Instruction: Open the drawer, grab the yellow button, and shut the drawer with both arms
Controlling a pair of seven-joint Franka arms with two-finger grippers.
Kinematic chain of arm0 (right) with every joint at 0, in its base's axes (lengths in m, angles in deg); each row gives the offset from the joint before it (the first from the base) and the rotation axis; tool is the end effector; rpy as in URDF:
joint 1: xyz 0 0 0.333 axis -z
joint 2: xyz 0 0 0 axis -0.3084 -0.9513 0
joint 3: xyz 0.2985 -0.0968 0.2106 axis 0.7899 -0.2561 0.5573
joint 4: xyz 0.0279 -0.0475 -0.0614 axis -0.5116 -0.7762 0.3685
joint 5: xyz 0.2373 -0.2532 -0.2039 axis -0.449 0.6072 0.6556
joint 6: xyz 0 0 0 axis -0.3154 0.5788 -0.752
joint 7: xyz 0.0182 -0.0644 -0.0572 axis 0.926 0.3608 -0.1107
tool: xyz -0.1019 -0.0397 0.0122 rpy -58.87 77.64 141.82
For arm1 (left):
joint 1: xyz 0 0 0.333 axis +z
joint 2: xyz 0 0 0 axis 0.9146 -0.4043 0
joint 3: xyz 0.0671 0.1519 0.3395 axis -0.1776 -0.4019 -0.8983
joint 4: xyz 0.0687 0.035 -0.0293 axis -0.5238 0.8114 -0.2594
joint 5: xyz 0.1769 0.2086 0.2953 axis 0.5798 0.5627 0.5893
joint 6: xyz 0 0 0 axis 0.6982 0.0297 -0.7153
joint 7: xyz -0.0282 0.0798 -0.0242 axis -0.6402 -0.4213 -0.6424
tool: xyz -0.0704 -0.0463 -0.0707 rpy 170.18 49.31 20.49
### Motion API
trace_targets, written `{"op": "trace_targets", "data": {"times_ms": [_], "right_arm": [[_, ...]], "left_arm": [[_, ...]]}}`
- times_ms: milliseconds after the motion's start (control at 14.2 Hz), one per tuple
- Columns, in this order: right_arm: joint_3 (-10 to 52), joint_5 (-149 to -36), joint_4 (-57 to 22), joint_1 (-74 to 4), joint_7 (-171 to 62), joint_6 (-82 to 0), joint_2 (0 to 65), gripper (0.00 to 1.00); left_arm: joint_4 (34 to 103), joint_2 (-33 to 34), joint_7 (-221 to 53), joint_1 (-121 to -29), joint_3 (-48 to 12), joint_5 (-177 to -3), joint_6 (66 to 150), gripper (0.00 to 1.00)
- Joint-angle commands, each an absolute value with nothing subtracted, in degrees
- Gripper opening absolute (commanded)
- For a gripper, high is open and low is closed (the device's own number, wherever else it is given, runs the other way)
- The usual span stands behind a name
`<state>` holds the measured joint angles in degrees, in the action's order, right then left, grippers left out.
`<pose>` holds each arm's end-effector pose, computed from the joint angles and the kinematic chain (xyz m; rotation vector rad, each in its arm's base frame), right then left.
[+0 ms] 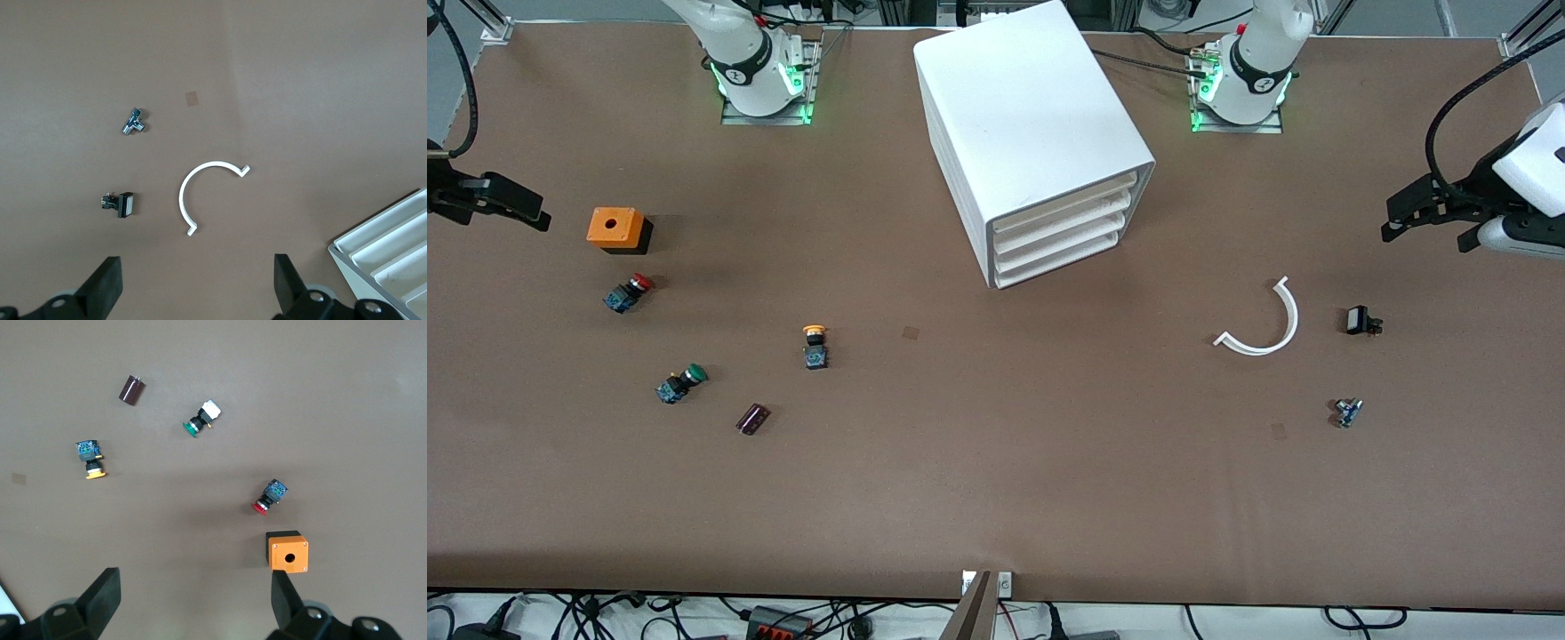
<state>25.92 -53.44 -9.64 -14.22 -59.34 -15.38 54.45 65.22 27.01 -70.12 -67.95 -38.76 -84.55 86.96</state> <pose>0.5711 -0.0457 0.6553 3.1032 -0.0991 -0.0900 0.5663 0.0019 0.6512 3.0766 -0.1627 0.0377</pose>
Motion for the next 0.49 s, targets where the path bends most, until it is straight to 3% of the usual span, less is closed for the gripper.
{"op": "trace_targets", "data": {"times_ms": [0,424], "right_arm": [[26.8,-53.4,-15.3,-13.2,-59.3,-18.9,58.8,1.0],[26.8,-53.6,-15.4,-13.2,-58.7,-19.7,58.7,1.0]], "left_arm": [[63.1,26.0,-69.4,-68.2,-38.8,-84.0,85.4,1.0],[63.1,26.1,-69.4,-68.2,-38.8,-84.0,85.4,1.0]]}}
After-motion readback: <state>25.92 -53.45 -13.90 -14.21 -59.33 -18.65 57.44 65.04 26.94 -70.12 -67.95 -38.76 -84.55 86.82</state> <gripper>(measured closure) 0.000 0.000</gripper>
